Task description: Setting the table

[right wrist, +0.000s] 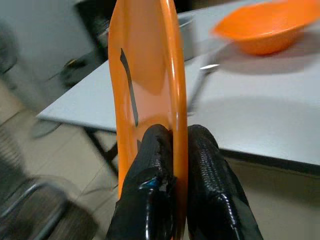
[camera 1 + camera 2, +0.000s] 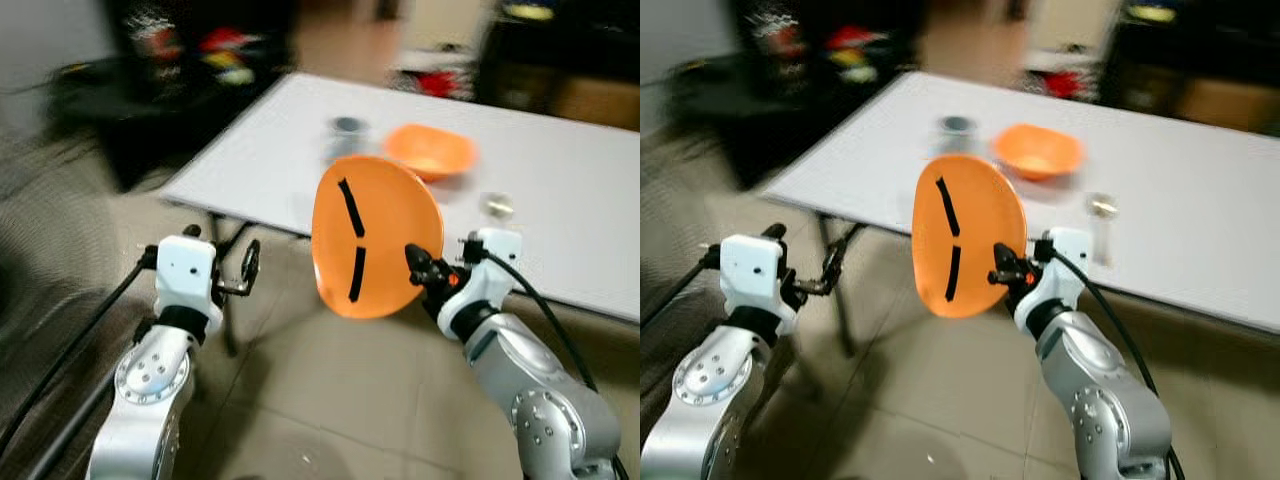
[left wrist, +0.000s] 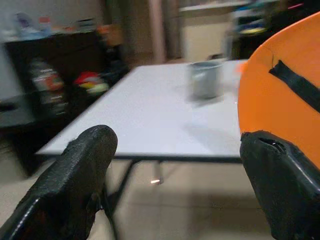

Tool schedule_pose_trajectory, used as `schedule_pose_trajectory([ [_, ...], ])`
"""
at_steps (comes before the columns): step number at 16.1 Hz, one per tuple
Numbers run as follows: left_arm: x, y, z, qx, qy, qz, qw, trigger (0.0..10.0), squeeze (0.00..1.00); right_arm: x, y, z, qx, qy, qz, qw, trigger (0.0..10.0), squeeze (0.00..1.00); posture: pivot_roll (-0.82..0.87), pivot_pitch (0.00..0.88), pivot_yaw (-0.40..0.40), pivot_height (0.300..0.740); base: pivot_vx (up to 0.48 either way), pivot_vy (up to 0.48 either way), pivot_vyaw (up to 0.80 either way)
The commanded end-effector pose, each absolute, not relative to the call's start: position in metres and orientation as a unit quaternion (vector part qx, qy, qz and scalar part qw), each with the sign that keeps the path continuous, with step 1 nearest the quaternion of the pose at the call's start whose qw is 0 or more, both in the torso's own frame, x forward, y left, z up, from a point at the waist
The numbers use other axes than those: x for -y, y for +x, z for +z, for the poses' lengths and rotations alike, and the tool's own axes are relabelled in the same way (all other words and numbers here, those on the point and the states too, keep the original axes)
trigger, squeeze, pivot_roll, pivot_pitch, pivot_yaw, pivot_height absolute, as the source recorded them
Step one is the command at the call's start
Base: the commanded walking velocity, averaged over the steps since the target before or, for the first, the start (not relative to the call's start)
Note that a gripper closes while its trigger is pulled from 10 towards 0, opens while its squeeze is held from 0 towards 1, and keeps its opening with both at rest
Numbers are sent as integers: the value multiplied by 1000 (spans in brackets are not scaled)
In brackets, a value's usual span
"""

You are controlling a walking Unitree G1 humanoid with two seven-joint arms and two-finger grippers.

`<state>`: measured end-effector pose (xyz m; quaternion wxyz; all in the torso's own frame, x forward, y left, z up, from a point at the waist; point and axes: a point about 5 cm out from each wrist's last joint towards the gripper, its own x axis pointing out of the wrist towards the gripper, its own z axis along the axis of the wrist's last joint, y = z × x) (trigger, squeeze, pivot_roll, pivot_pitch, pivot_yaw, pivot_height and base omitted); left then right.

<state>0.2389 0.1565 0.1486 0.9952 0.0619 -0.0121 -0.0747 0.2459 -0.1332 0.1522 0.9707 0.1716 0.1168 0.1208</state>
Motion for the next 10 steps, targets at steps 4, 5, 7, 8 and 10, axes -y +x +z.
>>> schedule_pose_trajectory([
  [4,-149,242,152,18,54,-101,993,10000,0,144,257,157,-104,173,96,975,10000,0,52,0,-8,740,285,0,-200],
  [5,-151,242,151,17,56,-101,993,10000,0,144,261,157,-107,163,95,976,10000,0,52,0,-9,740,326,0,0],
  [7,-153,242,151,17,53,-94,994,10000,0,143,262,157,-109,164,104,975,10000,0,57,0,-15,740,351,0,0],
  [8,-154,242,152,18,52,-89,995,10000,0,141,262,158,-107,172,114,973,10000,0,63,0,-26,740,360,0,0],
  [10,-155,241,152,17,49,-81,995,10000,0,139,262,157,-111,187,132,967,10000,0,68,0,-35,740,360,0,0],
])
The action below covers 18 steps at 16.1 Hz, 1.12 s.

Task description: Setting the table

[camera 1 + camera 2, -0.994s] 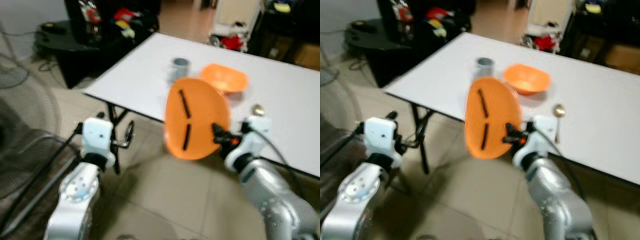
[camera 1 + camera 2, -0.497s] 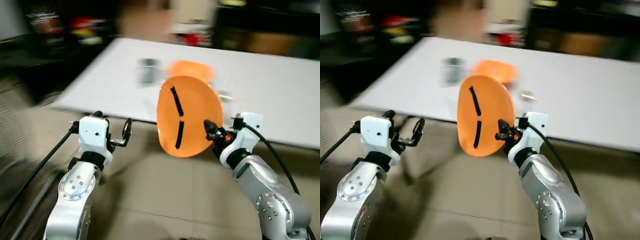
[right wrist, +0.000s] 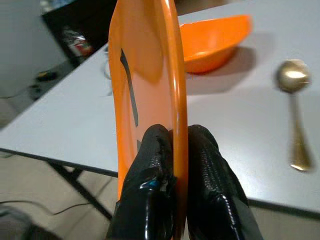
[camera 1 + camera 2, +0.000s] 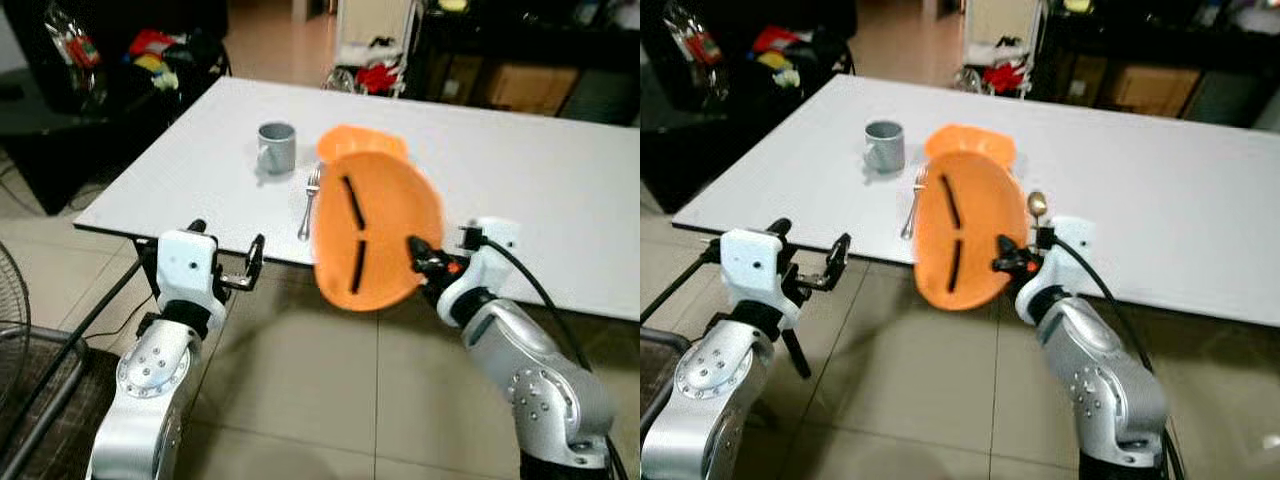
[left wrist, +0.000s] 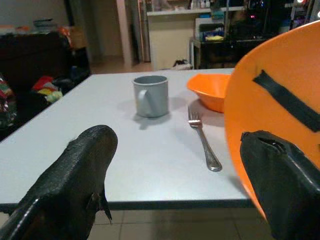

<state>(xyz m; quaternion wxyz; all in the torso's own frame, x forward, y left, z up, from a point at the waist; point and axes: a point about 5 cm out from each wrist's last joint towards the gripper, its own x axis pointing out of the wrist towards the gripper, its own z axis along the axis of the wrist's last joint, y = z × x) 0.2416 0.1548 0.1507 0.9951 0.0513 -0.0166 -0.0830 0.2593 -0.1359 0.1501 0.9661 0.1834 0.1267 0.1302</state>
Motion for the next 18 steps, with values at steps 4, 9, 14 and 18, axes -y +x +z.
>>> schedule_pose_trajectory([
  [4,-158,237,147,9,50,-76,996,10000,0,136,261,158,-114,188,161,962,10000,0,69,0,-47,740,361,0,0],
  [9,-156,237,147,7,57,-86,995,10000,0,133,250,159,-112,206,195,952,10000,0,65,0,-39,740,359,0,-80],
  [14,-155,238,148,9,57,-94,994,10000,0,133,243,158,-115,227,214,943,10000,0,59,0,-29,740,348,0,0],
  [18,-150,235,148,4,54,-126,990,10000,0,128,231,152,-156,309,255,903,10000,0,55,0,-25,740,157,0,0],
])
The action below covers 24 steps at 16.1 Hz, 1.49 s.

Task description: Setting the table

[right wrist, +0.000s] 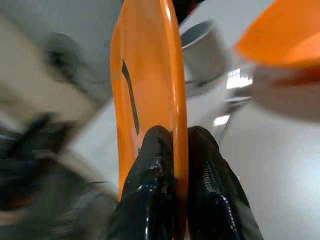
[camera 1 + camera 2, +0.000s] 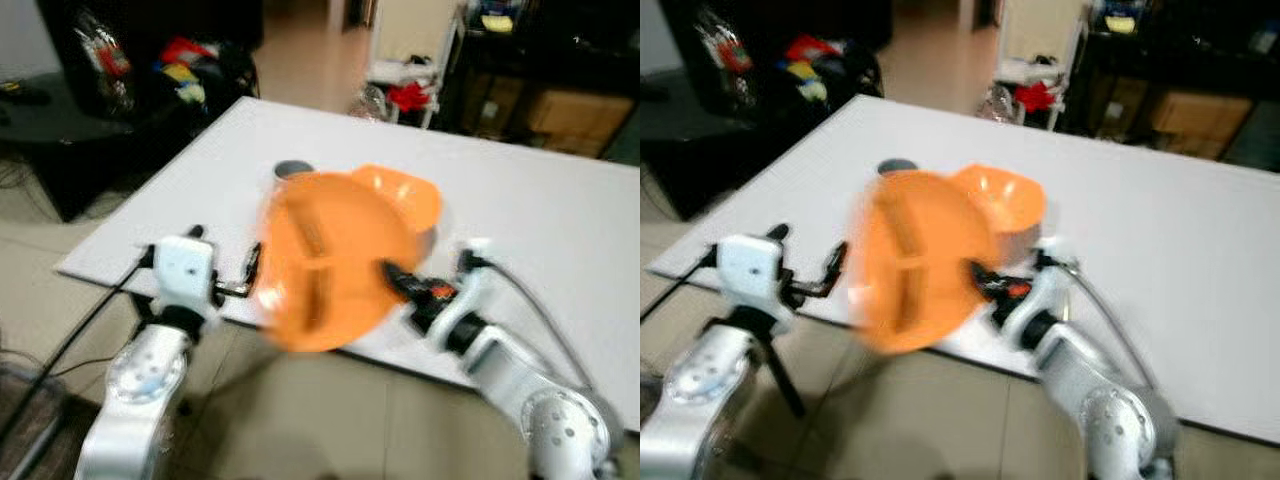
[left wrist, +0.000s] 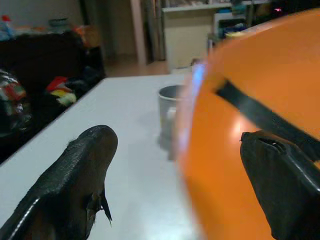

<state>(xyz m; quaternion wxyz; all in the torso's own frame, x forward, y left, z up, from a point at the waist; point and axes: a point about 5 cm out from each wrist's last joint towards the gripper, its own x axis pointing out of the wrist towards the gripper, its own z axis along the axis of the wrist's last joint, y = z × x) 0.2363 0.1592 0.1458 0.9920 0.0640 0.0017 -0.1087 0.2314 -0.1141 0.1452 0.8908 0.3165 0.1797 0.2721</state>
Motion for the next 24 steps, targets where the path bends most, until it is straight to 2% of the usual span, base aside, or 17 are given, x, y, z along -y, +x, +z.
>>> schedule_pose_trajectory([
  [1,-148,231,147,-4,56,-151,987,10000,0,128,228,148,-175,351,259,883,10000,0,55,0,-23,740,0,0,0],
  [3,-147,227,147,-11,59,-177,982,10000,0,129,226,143,-197,384,261,864,10000,0,54,0,-23,740,0,0,0],
  [5,-153,220,150,-25,56,-219,974,10000,0,133,221,132,-237,439,245,831,10000,0,49,0,-20,740,0,0,0],
  [8,-154,211,149,-47,52,-256,964,10000,0,144,219,114,-288,467,192,814,10000,0,40,0,-17,740,0,0,0],
  [10,-154,202,147,-68,57,-291,953,10000,0,164,224,102,-290,542,123,779,10000,0,32,0,-15,740,0,0,0],
  [14,-148,199,148,-73,48,-313,946,10000,0,174,230,102,-288,557,96,773,10000,0,36,0,-15,740,0,0,0],
  [16,-136,187,141,-105,32,-369,923,10000,0,179,243,105,-292,548,80,780,10000,0,34,0,-13,740,0,0,0],
  [18,-134,186,139,-115,38,-380,917,10000,0,182,249,105,-293,551,74,778,10000,0,34,0,-13,740,0,0,0],
  [24,-131,188,138,-113,40,-371,921,10000,0,192,267,97,-291,553,28,780,10000,0,41,0,-22,740,0,0,0],
])
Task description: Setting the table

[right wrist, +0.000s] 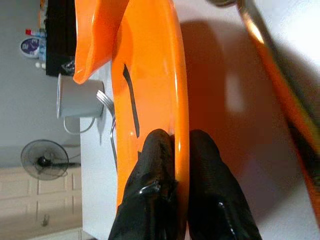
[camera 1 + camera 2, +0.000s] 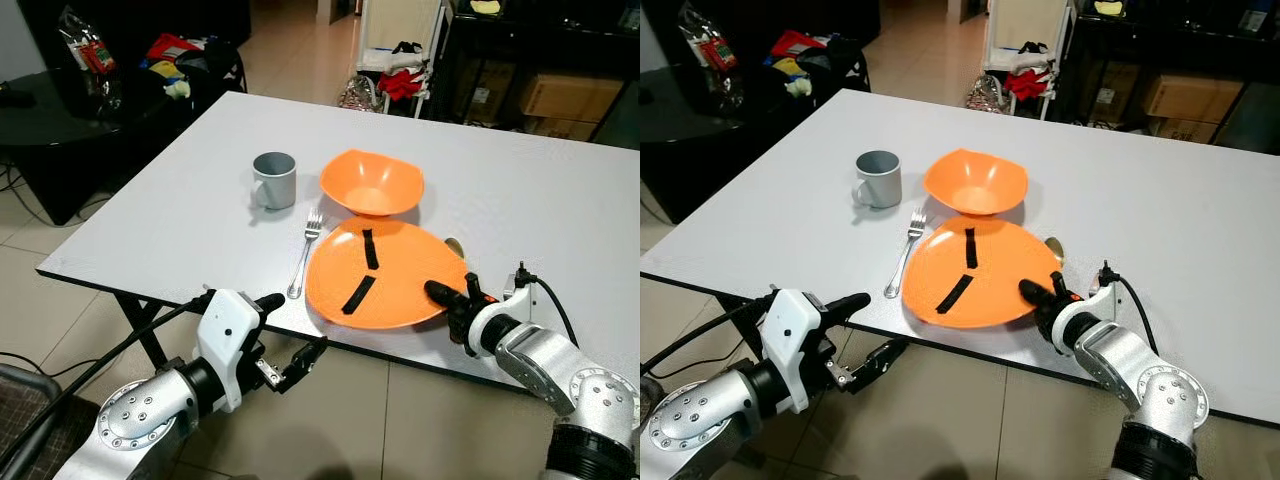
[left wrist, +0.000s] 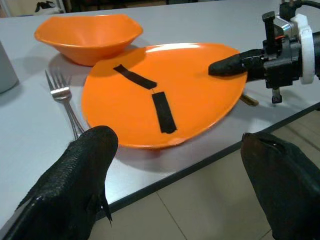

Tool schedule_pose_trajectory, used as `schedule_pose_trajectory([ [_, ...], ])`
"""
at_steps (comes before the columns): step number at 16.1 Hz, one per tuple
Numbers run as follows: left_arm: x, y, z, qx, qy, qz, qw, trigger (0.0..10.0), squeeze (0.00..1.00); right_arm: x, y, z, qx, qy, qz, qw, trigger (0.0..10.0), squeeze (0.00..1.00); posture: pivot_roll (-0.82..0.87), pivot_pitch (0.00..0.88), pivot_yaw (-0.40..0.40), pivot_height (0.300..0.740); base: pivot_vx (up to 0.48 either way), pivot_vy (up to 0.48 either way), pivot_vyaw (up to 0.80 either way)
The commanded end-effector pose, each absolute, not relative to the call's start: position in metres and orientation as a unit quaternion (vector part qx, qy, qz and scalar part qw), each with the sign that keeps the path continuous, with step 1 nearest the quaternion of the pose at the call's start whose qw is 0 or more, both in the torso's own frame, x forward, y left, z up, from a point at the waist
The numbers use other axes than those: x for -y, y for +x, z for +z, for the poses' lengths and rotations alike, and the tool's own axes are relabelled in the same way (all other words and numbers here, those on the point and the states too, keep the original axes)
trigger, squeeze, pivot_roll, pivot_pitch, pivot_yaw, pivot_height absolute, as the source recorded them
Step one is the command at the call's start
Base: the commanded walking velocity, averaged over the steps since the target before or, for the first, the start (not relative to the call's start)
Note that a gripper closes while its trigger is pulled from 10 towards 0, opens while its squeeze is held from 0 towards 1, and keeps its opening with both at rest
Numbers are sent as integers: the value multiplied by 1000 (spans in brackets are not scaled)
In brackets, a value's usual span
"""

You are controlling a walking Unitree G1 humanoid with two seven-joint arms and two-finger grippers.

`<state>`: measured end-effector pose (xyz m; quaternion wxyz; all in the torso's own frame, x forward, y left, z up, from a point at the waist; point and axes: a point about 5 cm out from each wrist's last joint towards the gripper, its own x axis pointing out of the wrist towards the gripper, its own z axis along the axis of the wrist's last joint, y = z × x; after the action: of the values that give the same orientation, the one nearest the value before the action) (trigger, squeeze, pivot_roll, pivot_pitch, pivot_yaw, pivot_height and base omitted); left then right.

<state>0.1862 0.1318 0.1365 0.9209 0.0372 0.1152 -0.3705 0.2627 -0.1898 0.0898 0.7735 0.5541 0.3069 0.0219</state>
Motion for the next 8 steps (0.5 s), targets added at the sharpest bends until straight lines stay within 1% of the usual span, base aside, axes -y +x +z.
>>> schedule_pose_trajectory([
  [1,-131,188,138,-112,41,-369,922,10000,0,193,270,98,-282,557,28,781,10000,0,43,0,-23,740,0,0,0],
  [6,-131,189,138,-111,45,-367,923,10000,0,185,274,96,-283,553,49,782,10000,0,45,0,-18,740,0,0,0],
  [7,-131,190,138,-109,46,-366,923,10000,0,181,277,95,-285,550,55,783,10000,549,46,0,-18,740,0,0,0],
  [8,-130,190,138,-108,48,-366,923,10000,0,177,279,94,-289,548,58,783,10000,824,49,0,-19,740,0,0,0],
])
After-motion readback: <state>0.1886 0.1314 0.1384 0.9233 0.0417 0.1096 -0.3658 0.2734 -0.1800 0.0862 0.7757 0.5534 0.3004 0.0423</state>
